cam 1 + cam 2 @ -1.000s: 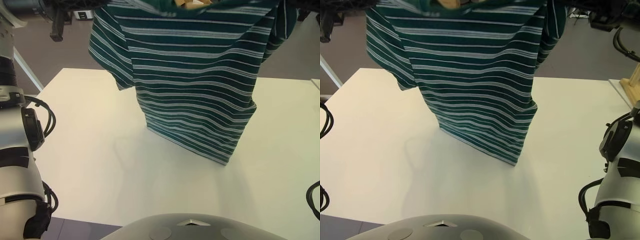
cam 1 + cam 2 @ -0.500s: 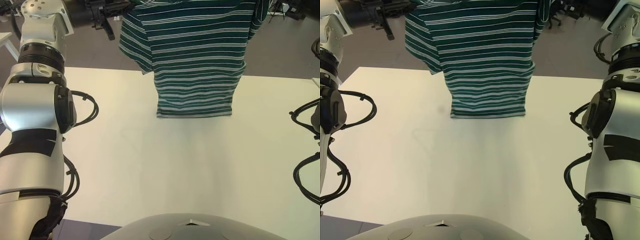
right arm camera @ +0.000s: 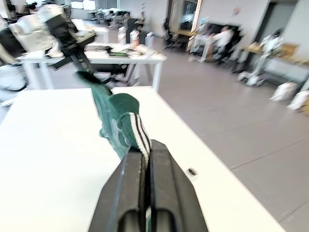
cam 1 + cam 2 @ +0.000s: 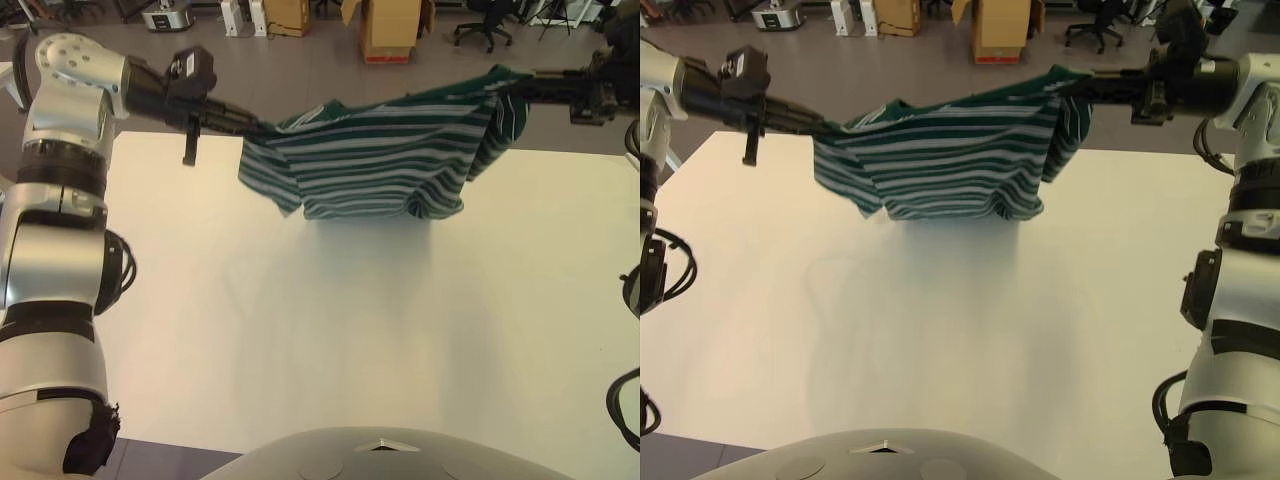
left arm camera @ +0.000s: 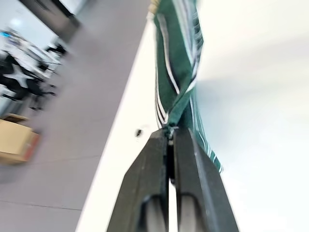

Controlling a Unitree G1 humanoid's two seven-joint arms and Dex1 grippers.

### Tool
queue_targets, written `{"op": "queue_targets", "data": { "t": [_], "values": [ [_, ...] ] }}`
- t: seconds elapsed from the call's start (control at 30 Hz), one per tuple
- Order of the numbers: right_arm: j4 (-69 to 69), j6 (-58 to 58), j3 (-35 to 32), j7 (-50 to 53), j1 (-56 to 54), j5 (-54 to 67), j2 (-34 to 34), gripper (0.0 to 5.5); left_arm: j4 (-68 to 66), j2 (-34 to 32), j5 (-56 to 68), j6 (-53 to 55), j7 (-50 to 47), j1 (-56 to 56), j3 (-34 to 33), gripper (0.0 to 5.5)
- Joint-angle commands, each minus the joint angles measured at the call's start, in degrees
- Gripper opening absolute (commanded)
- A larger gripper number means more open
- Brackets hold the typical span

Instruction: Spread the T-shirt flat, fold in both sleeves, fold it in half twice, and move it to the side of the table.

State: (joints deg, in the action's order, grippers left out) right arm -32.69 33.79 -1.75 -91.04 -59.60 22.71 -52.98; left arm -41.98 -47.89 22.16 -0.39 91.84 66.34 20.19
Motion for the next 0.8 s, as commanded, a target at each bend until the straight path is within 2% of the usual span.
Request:
{"op": "queue_targets", "data": {
  "t": [0.03,0.1,0.2,0.3,0.43,0.5,0.63,0.8],
  "values": [
    [22.03,11.65,3.11,-1.44,12.66,12.67,-10.76,0.0,24.9,-12.99,15.42,14.93,0.66,-8.56,6.36,0.01],
    [27.19,13.49,3.67,-1.44,17.69,16.34,-13.58,0.0,30.79,-15.77,18.04,17.43,0.66,-11.5,7.49,0.01],
    [40.52,14.89,5.13,-1.44,33.22,23.47,-19.28,0.0,47.73,-20.9,24.31,22.9,0.66,-20.9,10.92,0.01],
    [49.5,12.37,5.99,-0.51,44.99,21.87,-18.78,0.0,56.61,-22.68,21.86,21.65,0.66,-28.32,14.71,0.01],
    [60.29,3.07,9.33,7.54,62.19,12.08,-16.51,0.0,54.22,-18.3,3.86,5.43,-2.56,-40.43,15.36,0.01],
    [62.97,1.18,9.29,10.39,68.16,9.72,-16.39,0.0,53.61,-19.0,-2.69,-1.49,-2.95,-46.4,15.35,0.01],
    [65.11,0.54,8.74,12.62,74.32,6.71,-18.18,0.0,56.71,-19.97,-5.35,-5.4,-2.36,-55.06,13.28,0.01],
    [65.65,3.39,8.75,13.26,75.61,5.32,-20.79,0.0,62.84,-19.39,-2.44,-0.44,-4.07,-61.01,9.94,0.01]
  ]
}}
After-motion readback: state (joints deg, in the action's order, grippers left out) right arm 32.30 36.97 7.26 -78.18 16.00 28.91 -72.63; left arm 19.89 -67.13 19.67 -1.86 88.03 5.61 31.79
